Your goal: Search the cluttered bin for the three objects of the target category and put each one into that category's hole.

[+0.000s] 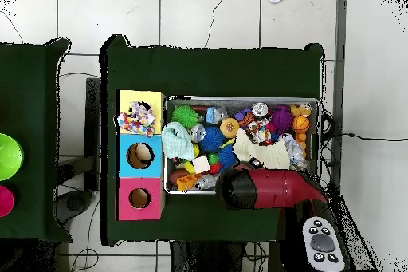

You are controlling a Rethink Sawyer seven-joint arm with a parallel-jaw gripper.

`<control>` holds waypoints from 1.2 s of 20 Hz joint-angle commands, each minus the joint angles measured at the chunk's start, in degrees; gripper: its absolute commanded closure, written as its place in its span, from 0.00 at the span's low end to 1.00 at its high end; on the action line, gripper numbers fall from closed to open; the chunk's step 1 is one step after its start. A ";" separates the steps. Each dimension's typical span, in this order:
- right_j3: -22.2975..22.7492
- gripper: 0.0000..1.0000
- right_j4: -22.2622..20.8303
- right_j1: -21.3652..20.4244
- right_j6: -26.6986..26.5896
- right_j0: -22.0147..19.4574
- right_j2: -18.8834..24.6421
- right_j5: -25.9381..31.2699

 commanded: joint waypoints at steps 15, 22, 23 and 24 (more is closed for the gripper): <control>3.63 0.00 1.96 1.21 9.75 -0.60 4.31 -5.01; 3.82 0.00 4.38 -9.48 -0.18 -6.40 12.80 2.83; 3.77 0.00 4.67 -10.85 -1.48 -7.14 14.18 3.54; 3.74 0.00 4.97 -11.93 -2.32 -7.91 15.47 3.90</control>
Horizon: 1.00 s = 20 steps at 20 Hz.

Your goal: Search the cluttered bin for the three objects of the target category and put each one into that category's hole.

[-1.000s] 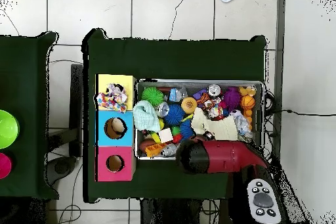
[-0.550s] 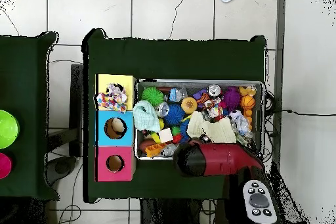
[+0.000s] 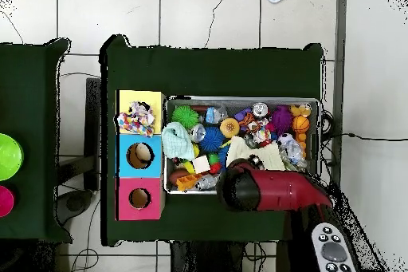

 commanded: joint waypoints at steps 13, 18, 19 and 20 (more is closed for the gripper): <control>-1.50 0.00 1.75 -6.02 -2.77 -9.54 18.38 3.61; -6.93 0.00 -5.81 3.63 -1.67 -8.20 13.89 -1.17; -7.64 0.00 -6.50 4.61 -1.16 -7.95 13.26 -1.38; -8.35 0.00 -7.19 5.59 -0.64 -7.69 12.64 -1.60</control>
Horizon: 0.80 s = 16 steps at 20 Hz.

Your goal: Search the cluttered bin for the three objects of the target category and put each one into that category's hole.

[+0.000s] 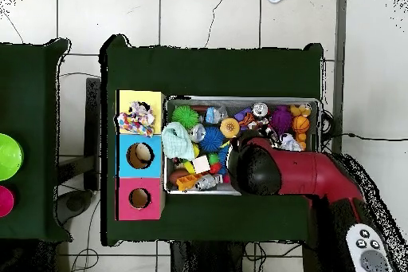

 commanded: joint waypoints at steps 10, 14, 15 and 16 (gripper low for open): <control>-10.23 0.00 -11.09 15.19 -0.86 -1.09 1.99 1.21; -11.70 0.00 -11.92 15.84 -2.58 -1.79 2.42 2.80; -11.47 0.00 -12.23 15.68 -3.25 -2.27 2.58 2.96; -11.66 0.00 -12.54 15.68 -3.86 -2.47 2.71 3.29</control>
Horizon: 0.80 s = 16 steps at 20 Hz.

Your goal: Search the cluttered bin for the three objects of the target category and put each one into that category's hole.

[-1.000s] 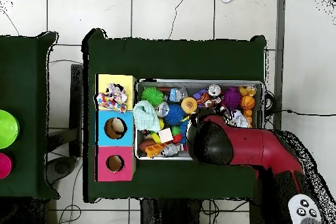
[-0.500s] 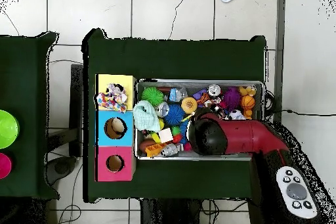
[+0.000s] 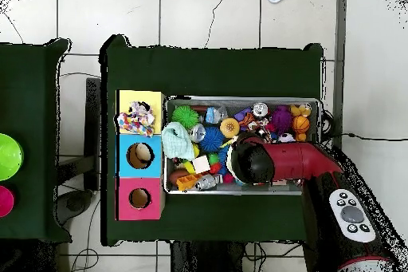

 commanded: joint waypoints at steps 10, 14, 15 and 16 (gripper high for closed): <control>-6.47 0.00 -6.27 -0.85 -7.18 -1.95 3.33 5.99; -7.13 0.00 -7.32 -0.49 -6.88 -1.35 2.96 6.15; -7.34 0.00 -7.30 -0.23 -6.73 -1.36 3.03 6.27; -7.55 0.00 -7.41 0.18 -6.50 -1.46 3.08 6.02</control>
